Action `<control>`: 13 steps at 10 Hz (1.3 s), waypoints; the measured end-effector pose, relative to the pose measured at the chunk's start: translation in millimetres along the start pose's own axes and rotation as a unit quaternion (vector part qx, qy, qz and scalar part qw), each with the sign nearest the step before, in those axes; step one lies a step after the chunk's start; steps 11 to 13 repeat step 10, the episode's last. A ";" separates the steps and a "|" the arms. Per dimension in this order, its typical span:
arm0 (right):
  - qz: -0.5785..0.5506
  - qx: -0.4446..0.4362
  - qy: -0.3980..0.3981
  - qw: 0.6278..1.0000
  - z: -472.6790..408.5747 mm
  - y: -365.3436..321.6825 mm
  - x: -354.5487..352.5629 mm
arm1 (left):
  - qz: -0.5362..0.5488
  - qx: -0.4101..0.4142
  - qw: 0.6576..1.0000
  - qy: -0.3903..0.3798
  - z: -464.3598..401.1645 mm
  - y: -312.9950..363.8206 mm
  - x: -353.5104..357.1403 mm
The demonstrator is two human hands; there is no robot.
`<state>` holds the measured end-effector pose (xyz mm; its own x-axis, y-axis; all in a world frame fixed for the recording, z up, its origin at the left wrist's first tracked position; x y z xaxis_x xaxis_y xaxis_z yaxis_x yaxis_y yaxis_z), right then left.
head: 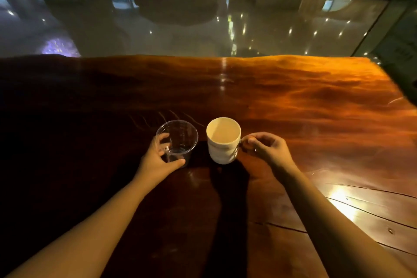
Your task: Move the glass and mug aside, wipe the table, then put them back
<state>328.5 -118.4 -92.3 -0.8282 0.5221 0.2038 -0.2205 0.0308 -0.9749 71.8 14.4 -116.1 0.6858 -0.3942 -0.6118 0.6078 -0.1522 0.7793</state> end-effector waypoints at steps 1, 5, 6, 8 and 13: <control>-0.026 0.014 -0.007 1.000 -13.6 6.1 -2.7 | -0.012 0.001 1.000 -0.015 -12.1 0.1 8.8; -0.004 0.028 -0.038 0.999 -41.7 5.8 3.3 | 0.024 -0.004 0.999 -0.022 -34.4 3.4 15.8; 0.007 0.036 -0.044 0.998 -43.5 5.9 6.3 | 0.023 -0.003 0.999 -0.032 -36.4 3.7 18.0; 0.011 0.042 -0.040 0.998 -41.0 3.1 8.0 | 0.004 -0.016 0.999 -0.035 -39.2 -1.6 17.4; 0.033 0.046 -0.035 0.998 -37.1 -3.8 10.3 | -0.002 -0.026 0.999 -0.019 -36.8 2.6 14.9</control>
Point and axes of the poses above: each hand's wrist, its own z-axis away from the middle knuckle, its own x-axis out of the palm, y = z × x, the point moved 6 cm from there along -z, towards the middle knuckle, and after that the axes turned 13 degrees about -z, right-handed, at the moved point
